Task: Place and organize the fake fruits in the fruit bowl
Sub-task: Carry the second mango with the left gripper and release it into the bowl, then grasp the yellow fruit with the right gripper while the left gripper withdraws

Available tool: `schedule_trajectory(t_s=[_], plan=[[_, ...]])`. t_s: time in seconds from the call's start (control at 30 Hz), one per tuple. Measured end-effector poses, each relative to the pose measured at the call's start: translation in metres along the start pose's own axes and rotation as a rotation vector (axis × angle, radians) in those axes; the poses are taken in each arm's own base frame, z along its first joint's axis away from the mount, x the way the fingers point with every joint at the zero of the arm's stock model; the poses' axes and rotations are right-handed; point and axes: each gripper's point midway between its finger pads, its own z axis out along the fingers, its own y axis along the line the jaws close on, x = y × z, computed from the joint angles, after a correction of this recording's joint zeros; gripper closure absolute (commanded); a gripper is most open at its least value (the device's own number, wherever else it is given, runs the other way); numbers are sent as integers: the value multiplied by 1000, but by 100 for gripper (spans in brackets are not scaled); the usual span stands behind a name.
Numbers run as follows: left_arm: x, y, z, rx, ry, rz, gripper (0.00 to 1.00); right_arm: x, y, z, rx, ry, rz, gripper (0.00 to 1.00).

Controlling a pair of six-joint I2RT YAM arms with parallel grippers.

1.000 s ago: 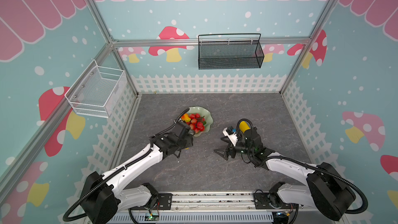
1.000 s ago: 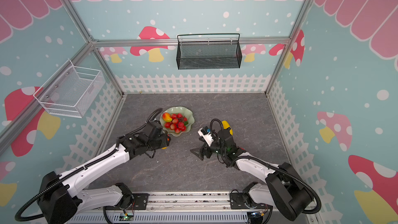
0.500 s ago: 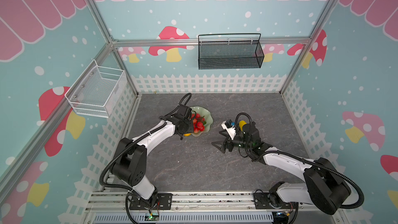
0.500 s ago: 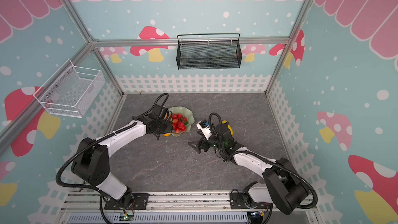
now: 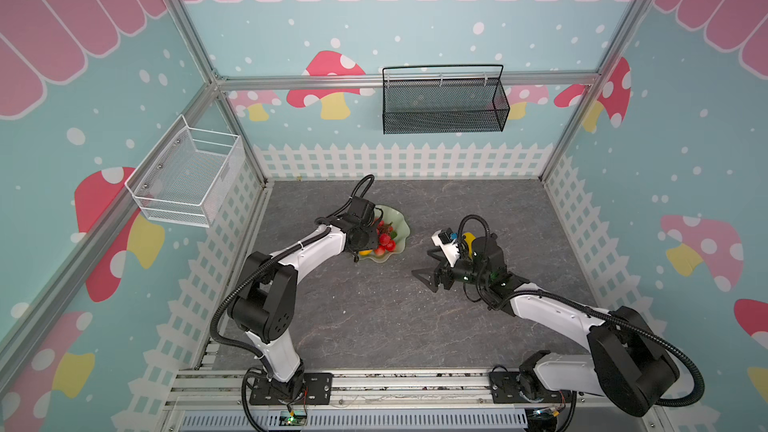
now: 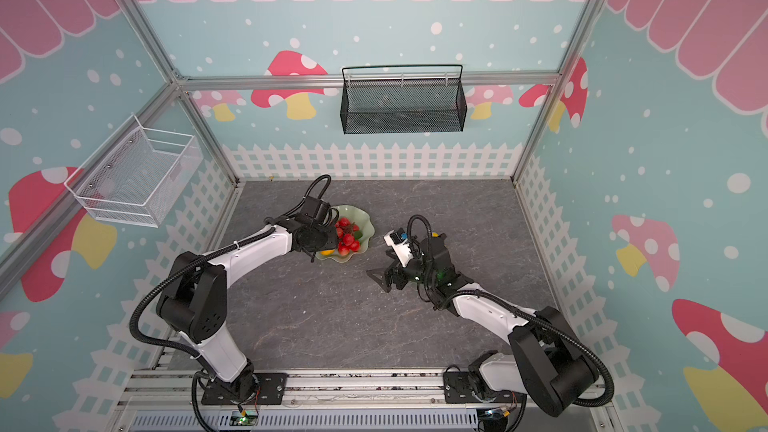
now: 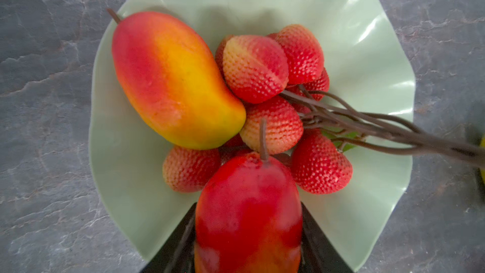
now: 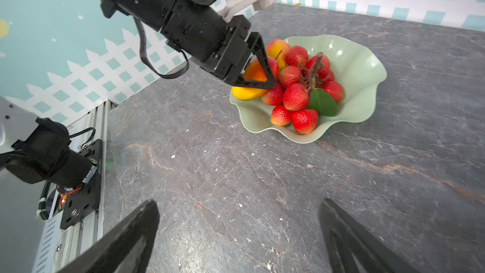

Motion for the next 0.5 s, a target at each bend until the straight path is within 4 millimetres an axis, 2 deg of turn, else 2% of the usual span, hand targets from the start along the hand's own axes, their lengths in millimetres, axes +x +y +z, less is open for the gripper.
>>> schedule_trajectory(t_s=[0.07,0.1,0.13,0.2,0.3,0.43,0.5], plan=[[-1,1,0,-5,-4,1,35,-1,-24,-8,77,-9,58,2],[-1,1,0,-8,-6,5,30,-2,-44,-16,140,-18,98,2],[-2,2,-1,-9,-10,11,20,-2,-65,-26,213,-27,136,2],[-4,3,-8,-9,-29,26,11,2,-102,-45,360,-31,194,2],[-11,2,-27,2,-85,53,0,5,-134,-64,529,3,232,2],[-25,-9,-64,53,-202,104,0,-11,-168,-76,672,13,235,0],[-23,-26,-85,105,-255,162,0,-8,-182,-79,723,30,241,1]])
